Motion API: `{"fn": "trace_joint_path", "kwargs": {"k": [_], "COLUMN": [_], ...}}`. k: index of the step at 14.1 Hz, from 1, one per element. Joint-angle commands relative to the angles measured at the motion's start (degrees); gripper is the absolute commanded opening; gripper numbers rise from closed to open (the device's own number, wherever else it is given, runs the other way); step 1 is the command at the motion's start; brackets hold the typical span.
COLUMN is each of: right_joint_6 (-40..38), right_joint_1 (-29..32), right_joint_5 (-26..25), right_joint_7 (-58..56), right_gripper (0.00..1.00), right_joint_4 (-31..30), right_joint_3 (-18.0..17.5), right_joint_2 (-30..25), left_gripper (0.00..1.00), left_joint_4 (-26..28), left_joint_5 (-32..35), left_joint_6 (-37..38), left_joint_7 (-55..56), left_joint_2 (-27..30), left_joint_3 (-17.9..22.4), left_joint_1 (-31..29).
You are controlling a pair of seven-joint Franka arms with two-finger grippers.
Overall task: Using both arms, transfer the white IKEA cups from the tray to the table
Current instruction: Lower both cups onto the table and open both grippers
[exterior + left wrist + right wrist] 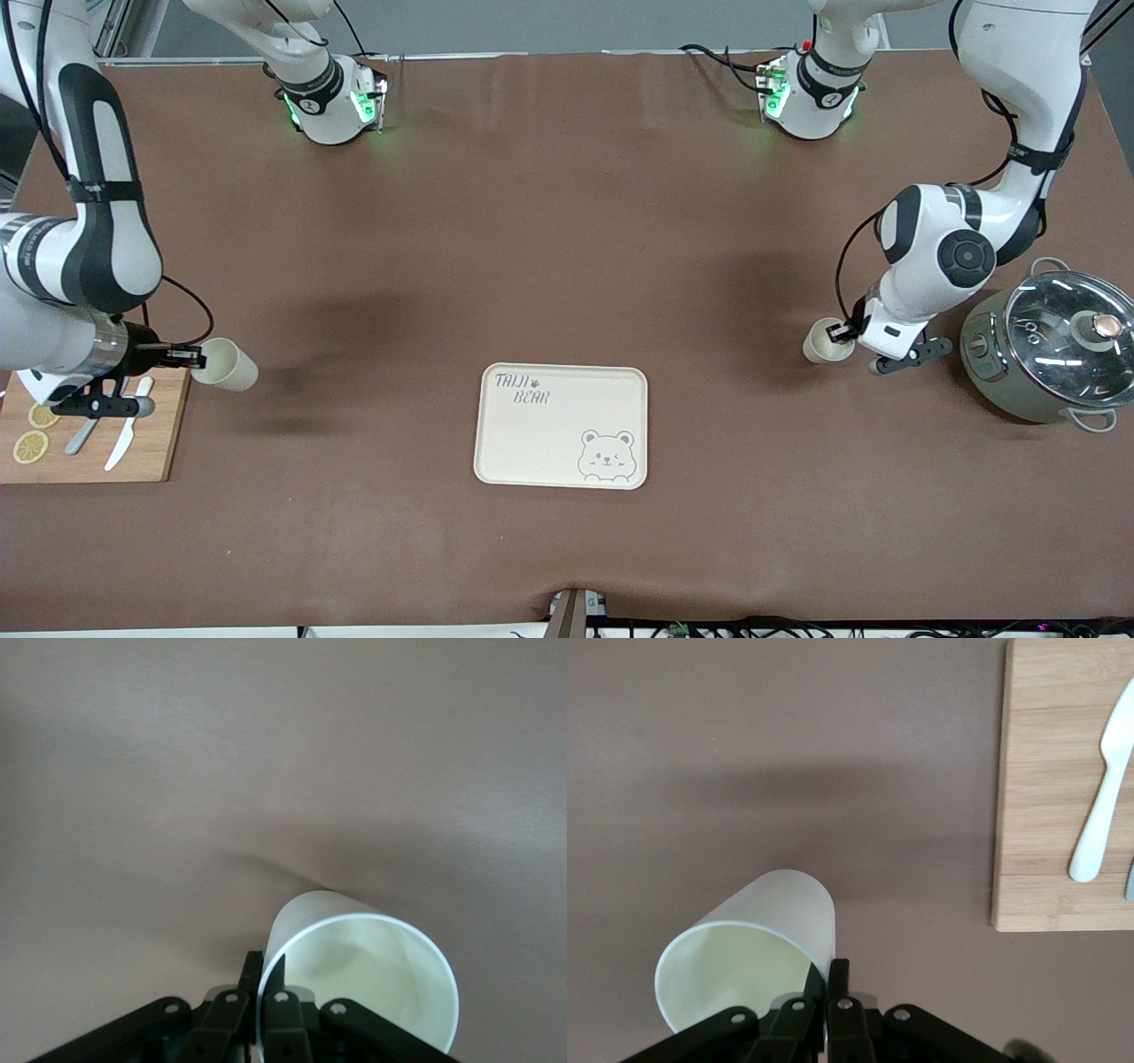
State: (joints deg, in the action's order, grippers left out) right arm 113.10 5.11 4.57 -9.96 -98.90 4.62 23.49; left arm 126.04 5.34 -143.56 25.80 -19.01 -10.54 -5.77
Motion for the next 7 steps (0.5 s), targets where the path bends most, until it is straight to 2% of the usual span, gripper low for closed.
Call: {"fn": "trace_joint_path", "kwargs": {"k": [1, 2, 3, 4, 5, 6, 7], "right_joint_6": [4.21, 7.63, 10.27, 11.61, 11.79, 11.79, 12.32], "right_joint_1": [1.57, 1.57, 2.0, 3.22, 3.84, 3.76, 3.76], "right_joint_5": [-1.15, -1.15, -1.15, -1.15, -1.06, -1.06, -0.97], "right_joint_7": [-2.07, -2.6, -4.34, -5.93, -6.73, -6.91, -6.91], "right_gripper": [0.0, 0.0, 0.0, 0.0, 0.0, 0.0, 0.0], "right_joint_4": [-6.46, -9.01, -10.77, -11.66, -11.93, -12.11, -12.89], "right_joint_3": [-1.37, -1.37, -1.37, -1.37, -1.46, -1.46, -1.46], "right_joint_2": [-1.08, -1.08, -0.91, -0.21, -0.03, -0.02, 0.06], "left_gripper": [0.0, 0.12, 0.31, 0.56, 0.93, 1.0, 1.0], "left_joint_4": [-2.47, -2.47, -2.47, -2.47, -2.38, -2.38, -2.38], "left_joint_5": [-1.56, -1.56, -1.56, -1.56, -1.56, -1.56, -1.56], "left_joint_6": [-0.4, -0.4, -0.4, -0.4, -0.4, -0.31, -0.14], "left_joint_7": [-1.45, -1.45, -1.45, -1.45, -1.45, -1.45, -1.54], "left_joint_2": [-1.82, -1.82, -1.82, -1.48, -1.21, -0.77, -0.07], "left_joint_3": [-1.15, -1.24, -1.15, -1.15, -1.15, -1.15, -1.15], "left_joint_1": [-0.38, -0.38, 0.05, -0.12, -0.29, -0.21, -0.29]}}
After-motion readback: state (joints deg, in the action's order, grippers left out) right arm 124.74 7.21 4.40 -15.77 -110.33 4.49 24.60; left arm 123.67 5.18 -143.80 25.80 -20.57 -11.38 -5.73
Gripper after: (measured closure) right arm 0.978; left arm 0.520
